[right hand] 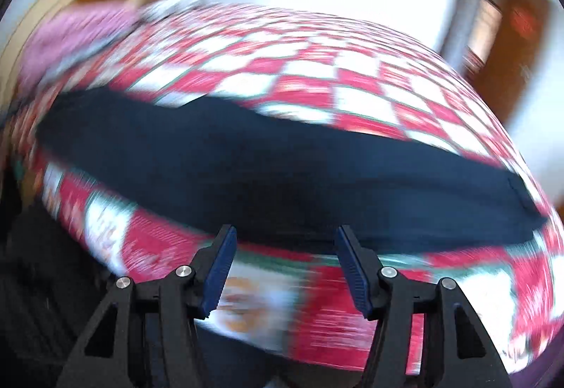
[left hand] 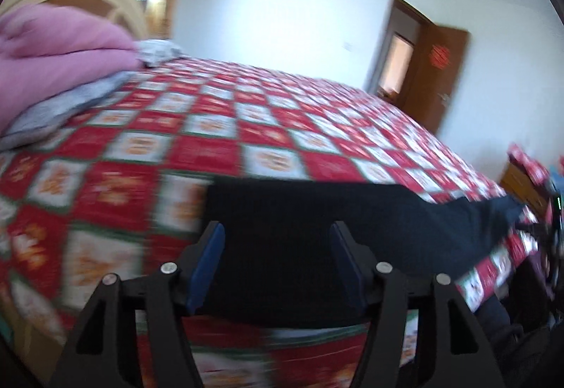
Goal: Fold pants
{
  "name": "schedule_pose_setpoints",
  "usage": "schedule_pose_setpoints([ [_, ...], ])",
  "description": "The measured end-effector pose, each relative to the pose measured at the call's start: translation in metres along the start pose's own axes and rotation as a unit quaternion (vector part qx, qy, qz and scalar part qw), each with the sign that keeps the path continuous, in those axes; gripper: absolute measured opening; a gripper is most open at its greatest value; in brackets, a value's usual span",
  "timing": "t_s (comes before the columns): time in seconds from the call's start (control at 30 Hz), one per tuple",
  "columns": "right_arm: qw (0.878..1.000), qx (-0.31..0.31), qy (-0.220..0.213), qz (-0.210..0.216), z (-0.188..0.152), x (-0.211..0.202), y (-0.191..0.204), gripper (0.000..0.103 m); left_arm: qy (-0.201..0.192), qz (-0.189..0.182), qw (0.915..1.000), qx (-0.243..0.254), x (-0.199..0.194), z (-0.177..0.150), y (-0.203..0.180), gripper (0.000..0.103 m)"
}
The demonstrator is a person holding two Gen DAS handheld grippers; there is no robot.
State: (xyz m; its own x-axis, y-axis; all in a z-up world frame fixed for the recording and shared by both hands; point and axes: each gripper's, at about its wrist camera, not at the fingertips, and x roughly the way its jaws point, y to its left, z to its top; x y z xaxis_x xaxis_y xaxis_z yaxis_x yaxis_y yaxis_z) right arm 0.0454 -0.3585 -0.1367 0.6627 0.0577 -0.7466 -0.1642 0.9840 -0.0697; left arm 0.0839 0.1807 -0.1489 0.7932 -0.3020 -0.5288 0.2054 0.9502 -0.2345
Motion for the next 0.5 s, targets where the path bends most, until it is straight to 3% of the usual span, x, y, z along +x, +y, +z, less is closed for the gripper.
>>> schedule_pose_setpoints([
  [0.07,0.994,0.106,-0.016,-0.038,-0.001,-0.013,-0.056,0.06,0.017,-0.012,0.9997,0.015,0.02,-0.002,-0.017,0.065],
  [0.13,0.978,0.199,-0.035,-0.057,-0.003,-0.023,-0.102,0.06,0.03,-0.017,0.9993,0.016,0.035,-0.004,-0.026,0.065],
  [0.27,0.927,0.351,-0.07,-0.114,-0.02,-0.04,-0.191,0.06,0.042,-0.021,0.9989,0.006,0.046,-0.008,-0.031,0.065],
  [0.5,0.917,0.383,-0.084,-0.068,-0.016,-0.021,-0.213,0.057,0.051,-0.011,0.9986,-0.013,0.05,-0.017,-0.02,0.065],
])
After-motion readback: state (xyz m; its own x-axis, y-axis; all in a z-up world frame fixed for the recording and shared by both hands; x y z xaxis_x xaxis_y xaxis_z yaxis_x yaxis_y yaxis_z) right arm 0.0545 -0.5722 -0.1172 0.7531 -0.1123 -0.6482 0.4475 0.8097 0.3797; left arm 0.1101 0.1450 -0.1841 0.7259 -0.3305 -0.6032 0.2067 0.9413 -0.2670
